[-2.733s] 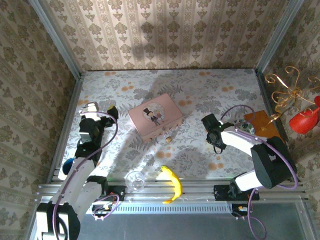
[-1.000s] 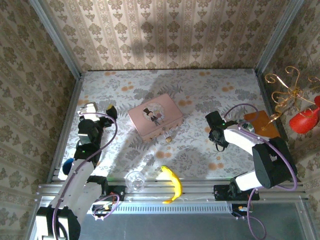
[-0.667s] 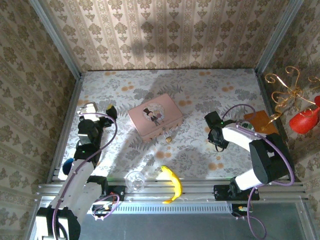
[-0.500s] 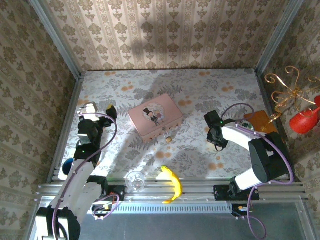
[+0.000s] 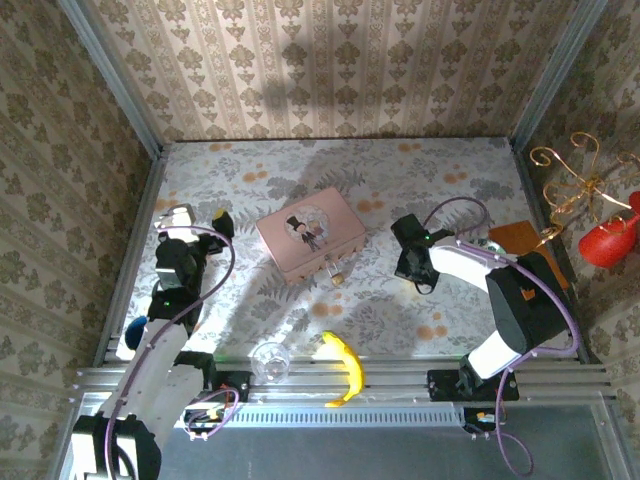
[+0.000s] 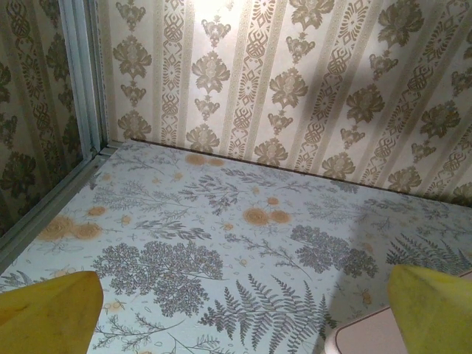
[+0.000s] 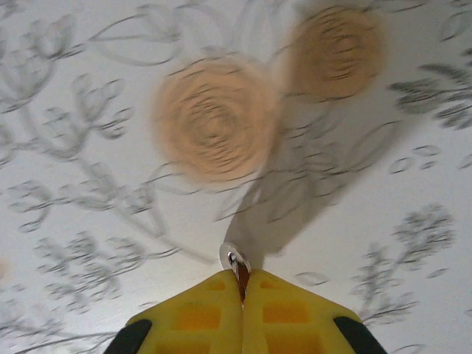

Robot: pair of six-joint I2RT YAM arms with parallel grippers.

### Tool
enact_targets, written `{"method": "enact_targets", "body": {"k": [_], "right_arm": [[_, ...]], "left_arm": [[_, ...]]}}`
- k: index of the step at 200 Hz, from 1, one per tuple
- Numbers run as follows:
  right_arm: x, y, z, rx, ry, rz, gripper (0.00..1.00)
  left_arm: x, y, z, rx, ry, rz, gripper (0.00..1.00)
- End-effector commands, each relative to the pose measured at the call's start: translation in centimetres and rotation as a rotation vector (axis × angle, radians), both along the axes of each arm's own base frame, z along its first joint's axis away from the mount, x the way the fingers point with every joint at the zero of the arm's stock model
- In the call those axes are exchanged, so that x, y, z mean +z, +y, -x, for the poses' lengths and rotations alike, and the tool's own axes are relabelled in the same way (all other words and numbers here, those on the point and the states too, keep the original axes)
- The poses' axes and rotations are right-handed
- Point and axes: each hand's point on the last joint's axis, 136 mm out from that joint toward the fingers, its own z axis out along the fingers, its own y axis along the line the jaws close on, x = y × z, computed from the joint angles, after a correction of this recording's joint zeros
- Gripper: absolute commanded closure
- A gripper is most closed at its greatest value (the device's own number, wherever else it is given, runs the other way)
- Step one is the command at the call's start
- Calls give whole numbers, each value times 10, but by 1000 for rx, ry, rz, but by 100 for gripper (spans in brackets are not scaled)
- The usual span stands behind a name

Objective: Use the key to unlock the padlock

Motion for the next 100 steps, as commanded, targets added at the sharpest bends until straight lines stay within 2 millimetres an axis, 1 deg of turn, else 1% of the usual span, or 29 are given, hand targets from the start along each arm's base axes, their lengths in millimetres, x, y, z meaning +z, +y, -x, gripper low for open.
{"method": "enact_targets", "body": {"k": [1,31,63,77,80,100], "right_arm": [[2,21,1,32,23,-32,100],[18,37,-4,80,-6,-29,100],[35,46,-6,113,-55,-44,100],[41,52,-8,139,-100,-87,100],[44,56,-12,148,-126,-107,100],[59,74,-18,205,-245,-226,100]], "left_arm": [[3,2,3,7,-14,-21,0],[5,0,3,-6,-18,-21,0],[10,-6,2,-33,-3,-4,0],[12,-9,1,-50,8,30,0],[12,-10,0,-56,10,38,0],[17,-26,-3,-128,32,94,0]]}}
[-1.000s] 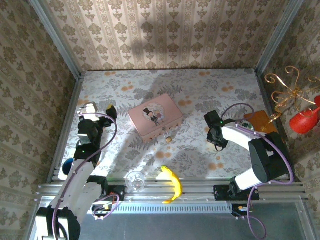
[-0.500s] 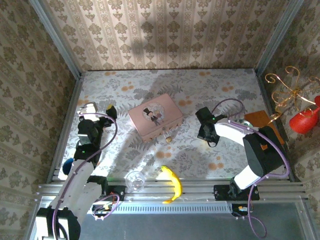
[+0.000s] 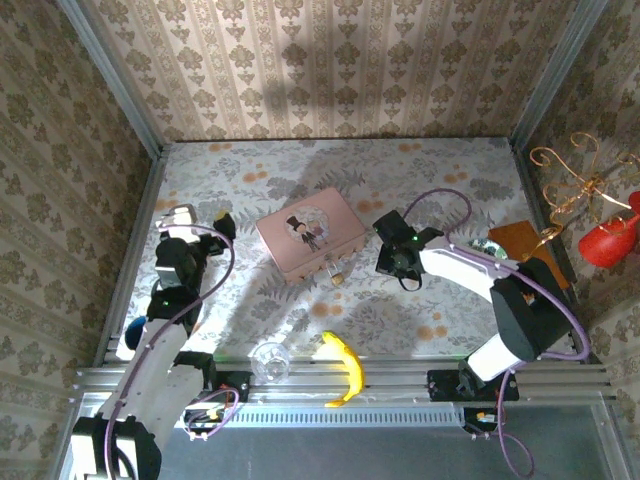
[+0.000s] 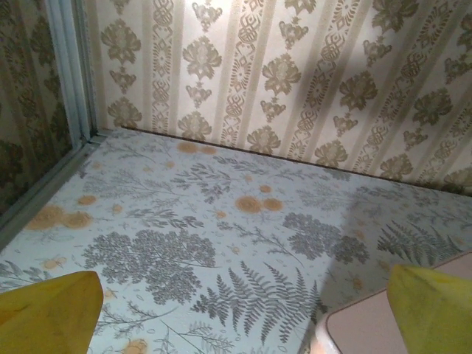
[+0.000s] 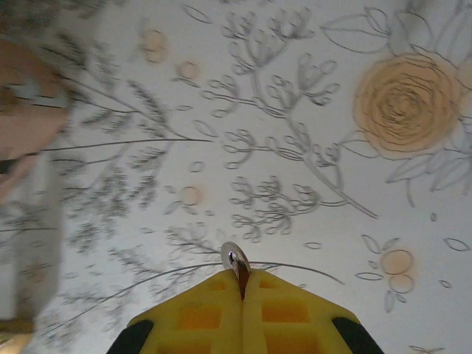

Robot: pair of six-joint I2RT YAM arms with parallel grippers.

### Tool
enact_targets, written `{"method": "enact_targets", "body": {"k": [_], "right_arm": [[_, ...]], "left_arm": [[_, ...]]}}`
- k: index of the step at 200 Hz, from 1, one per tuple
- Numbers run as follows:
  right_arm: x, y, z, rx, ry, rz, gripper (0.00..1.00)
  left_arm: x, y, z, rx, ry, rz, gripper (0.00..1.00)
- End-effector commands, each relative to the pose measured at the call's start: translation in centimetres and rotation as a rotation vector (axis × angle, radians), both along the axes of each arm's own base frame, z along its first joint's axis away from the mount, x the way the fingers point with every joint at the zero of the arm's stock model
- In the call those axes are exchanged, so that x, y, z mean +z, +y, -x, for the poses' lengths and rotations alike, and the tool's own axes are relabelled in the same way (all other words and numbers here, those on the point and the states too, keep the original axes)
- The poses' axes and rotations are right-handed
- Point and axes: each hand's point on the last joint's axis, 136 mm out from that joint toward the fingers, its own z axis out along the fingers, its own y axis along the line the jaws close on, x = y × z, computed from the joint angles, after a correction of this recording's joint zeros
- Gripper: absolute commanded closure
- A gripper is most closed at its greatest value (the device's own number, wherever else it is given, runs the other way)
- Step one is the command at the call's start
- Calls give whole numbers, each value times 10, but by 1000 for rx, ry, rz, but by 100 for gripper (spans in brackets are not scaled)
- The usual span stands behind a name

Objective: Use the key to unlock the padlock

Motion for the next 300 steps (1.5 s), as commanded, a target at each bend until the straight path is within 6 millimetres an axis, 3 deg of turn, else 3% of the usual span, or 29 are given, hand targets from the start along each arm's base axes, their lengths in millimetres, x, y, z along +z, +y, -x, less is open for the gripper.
{"method": "enact_targets", "body": {"k": [1,8,41,90,108,121,177,216,236,300], "right_arm": [[23,22,-6,81,-129,-134,100],[28,28,-8,106,-167,-176,100],[83,51,-16,210,-424,-359,100],[159,78,-7,397,-698,-532,100],[179,79,-5,411,-778,-570,100],[191,80,-4,410,-817,-596,100],[224,99,-4,434,-881,-764,100],[231,108,1,487,-878,-774,100],[230,106,0,466,-874,-773,100],[241,103,-3,385,-904,-864,100]], "left_arm": [[21,-20,-3,-92,-5,83,0],[21,-26,-4,-115,7,105,0],[25,-66,-4,-256,42,157,0],[48,-137,13,-531,-10,136,0],[51,-155,19,-603,-25,142,8],[49,-178,29,-683,-31,144,14],[37,-239,45,-854,-39,165,33],[49,-252,42,-891,-62,183,37],[57,-261,50,-967,-91,166,37],[55,-289,72,-1165,-103,176,51]]}}
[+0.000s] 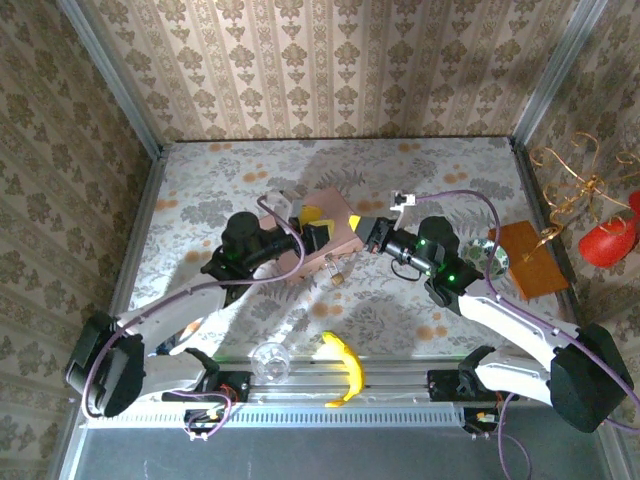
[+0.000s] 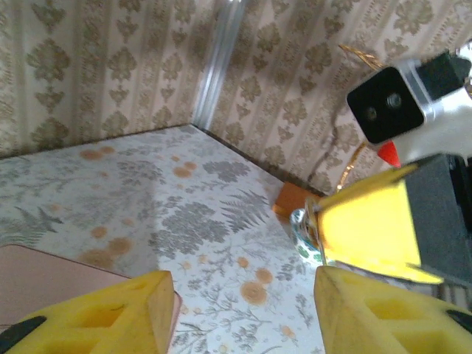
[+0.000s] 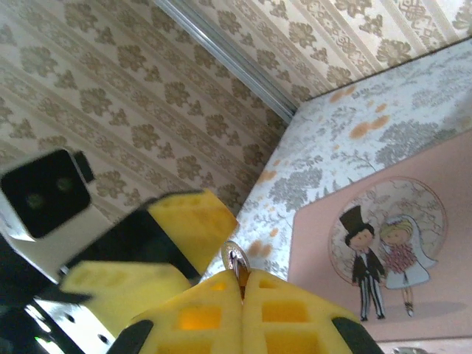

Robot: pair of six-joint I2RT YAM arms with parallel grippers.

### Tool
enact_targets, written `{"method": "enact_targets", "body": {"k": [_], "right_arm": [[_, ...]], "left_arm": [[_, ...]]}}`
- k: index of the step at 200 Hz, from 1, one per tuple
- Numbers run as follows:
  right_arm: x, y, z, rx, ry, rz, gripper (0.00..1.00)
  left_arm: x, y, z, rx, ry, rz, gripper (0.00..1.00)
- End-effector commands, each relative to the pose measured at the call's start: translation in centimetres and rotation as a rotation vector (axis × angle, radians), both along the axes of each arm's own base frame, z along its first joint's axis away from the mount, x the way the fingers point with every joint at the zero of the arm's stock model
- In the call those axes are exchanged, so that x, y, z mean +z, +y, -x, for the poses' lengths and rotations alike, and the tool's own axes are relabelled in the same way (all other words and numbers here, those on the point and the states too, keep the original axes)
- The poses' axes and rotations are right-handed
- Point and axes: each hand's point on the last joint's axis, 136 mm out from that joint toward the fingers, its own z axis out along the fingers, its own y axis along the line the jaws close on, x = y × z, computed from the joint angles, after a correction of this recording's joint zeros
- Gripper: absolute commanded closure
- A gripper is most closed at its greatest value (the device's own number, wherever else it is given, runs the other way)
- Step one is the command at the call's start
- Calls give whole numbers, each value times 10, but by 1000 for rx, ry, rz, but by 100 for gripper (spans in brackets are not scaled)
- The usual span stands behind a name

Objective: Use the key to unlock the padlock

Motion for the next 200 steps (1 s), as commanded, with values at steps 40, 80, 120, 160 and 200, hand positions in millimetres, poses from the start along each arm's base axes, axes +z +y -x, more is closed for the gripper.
{"method": "enact_targets", "body": {"k": [40,80,120,160,200], "right_arm": [[24,4,3,1,-41,-86,100],[22,6,5,5,-41,-79,100],[21,7,6,5,-40,-74,100],[23,7,6,5,-43,-71,100],[20,14,6,26,-32,-50,100]], "left_arm": [[20,-29,15,-157,-49,87,63],[25,-36,20,-197,-61,111,67],[29,-40,23,-225,-71,122,67],[30,-40,22,-222,-77,123,69],[31,-40,18,-204,-80,123,87]]}}
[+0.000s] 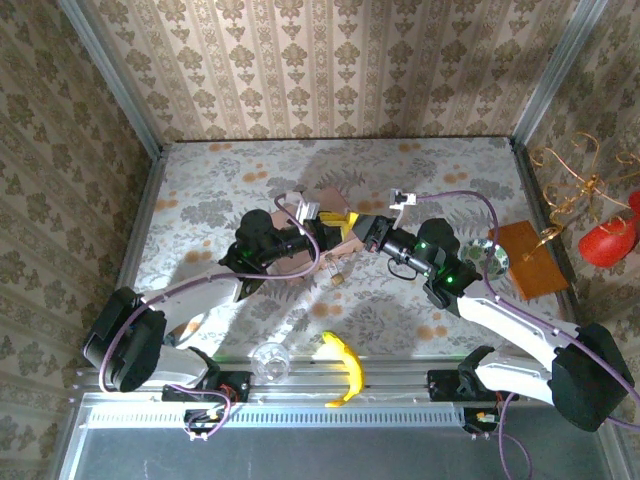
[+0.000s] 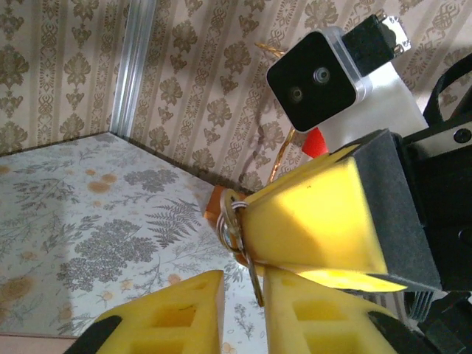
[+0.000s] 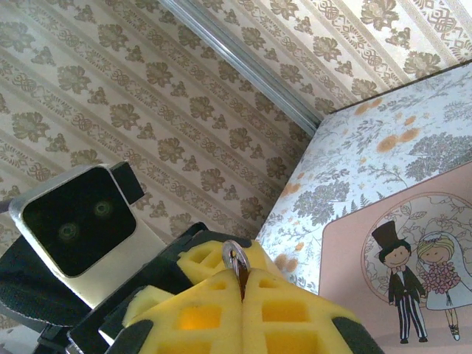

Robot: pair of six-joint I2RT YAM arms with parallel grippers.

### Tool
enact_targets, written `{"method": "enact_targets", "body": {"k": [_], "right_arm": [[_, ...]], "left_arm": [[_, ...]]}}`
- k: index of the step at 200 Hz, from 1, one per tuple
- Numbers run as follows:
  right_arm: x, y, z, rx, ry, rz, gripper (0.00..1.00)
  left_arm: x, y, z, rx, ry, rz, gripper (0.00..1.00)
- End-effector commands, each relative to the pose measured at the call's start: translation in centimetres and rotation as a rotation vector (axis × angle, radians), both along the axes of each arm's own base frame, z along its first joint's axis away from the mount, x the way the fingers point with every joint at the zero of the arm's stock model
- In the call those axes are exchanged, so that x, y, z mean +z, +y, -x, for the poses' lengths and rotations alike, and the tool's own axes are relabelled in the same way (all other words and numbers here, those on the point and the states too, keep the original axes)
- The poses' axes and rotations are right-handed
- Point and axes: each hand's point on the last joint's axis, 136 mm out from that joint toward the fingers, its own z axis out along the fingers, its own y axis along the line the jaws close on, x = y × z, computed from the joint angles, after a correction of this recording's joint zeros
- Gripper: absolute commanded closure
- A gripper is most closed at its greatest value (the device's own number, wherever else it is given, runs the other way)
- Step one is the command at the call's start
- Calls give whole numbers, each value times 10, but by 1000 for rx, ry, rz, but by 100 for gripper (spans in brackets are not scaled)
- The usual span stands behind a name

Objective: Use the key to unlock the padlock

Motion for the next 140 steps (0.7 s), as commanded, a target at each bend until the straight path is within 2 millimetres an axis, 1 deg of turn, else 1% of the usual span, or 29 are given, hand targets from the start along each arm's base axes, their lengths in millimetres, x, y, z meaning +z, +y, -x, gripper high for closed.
{"method": "enact_targets", "body": {"k": [1,24,48,93,96,100,112,114,117,121,129,140], "right_arm": [[5,7,1,18,-7,8,100],[2,10,3,25,-1,15,100],[-1,8,4,16,5,22,100],[-3,-3,7,-27,5,61,100],[-3,-5,7,-31,4,67,98],[-3,-6,7,-37,4,74,93],[-3,-11,9,-53,0,94,69],[-2,-11,9,-53,0,95,68],[-2,-12,10,-56,-3,100,62],[-1,-14,11,-60,-6,107,57],[1,-18,13,-70,-13,119,49],[3,-24,15,-87,-23,146,43]], "left_arm": [[23,-3,0,-6,-53,48,87],[22,-2,-2,5,-55,41,100],[20,-1,-2,11,-61,28,100],[19,6,2,24,-109,-33,100],[19,6,2,26,-112,-40,100],[18,8,3,25,-117,-51,100],[17,11,5,26,-132,-83,100],[16,12,6,26,-132,-90,100],[15,13,6,25,-134,-98,100],[15,15,7,23,-138,-110,100],[13,18,10,18,-141,-137,100],[10,21,13,8,-137,-180,100]]}}
